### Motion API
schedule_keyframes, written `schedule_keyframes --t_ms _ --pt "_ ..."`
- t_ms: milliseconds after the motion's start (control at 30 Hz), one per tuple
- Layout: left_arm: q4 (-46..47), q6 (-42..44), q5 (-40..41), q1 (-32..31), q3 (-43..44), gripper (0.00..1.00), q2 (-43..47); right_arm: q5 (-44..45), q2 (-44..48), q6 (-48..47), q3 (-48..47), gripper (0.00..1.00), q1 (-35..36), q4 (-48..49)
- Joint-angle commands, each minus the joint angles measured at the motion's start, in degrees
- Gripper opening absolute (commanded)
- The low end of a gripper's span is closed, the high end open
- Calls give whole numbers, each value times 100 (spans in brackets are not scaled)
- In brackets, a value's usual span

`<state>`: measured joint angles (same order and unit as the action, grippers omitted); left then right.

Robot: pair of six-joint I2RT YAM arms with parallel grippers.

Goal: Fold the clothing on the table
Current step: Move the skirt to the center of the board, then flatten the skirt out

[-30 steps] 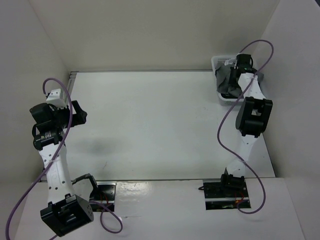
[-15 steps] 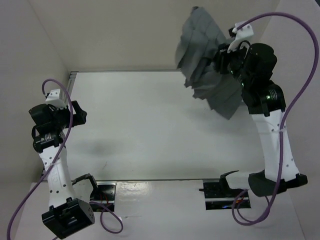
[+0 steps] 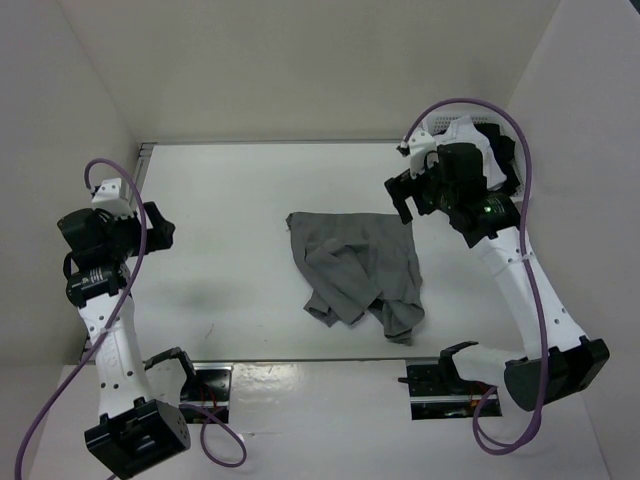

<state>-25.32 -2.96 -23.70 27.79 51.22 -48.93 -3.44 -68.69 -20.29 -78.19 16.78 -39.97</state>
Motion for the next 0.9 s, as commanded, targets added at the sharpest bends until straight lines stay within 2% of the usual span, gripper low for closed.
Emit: schedule_keyframes --t_ms 0,67,100,200,267,333,367,400,433,533,633,767,867 --pt "142 156 -205 -28 63 99 67 -486 136 -492 85 99 19 -96" --pt "142 156 -266 -28 63 99 67 -570 136 -459 85 99 106 -13" --pt "142 156 -266 -28 63 99 67 -109 75 -310 172 99 185 180" --pt "80 217 -494 -28 63 99 -80 89 -301 -159 112 99 186 296" --pt "-130 410 -1062 -28 116 99 -292 89 -496 -11 59 99 186 244" --pt "-411 761 -1259 -404 265 99 -906 89 -707 113 59 99 186 182" --pt "-491 849 -1042 -711 370 99 -1169 89 -708 227 59 99 186 182" --pt "-552 911 -866 -1079 484 99 -1441 142 -760 228 59 99 186 182" --pt "-683 981 -716 -1831 746 99 -2001 142 -760 306 137 99 186 182" --pt "-816 982 -548 -2898 1335 99 -2901 89 -621 464 436 99 186 182" --pt "-528 711 -670 -3279 1750 99 -3403 89 -304 622 805 99 186 252" --pt "8 211 -530 -3473 2208 99 -4097 150 197 623 1218 99 186 357" --pt "597 -238 -530 -3526 2146 92 -4659 204 671 623 1464 99 186 480"
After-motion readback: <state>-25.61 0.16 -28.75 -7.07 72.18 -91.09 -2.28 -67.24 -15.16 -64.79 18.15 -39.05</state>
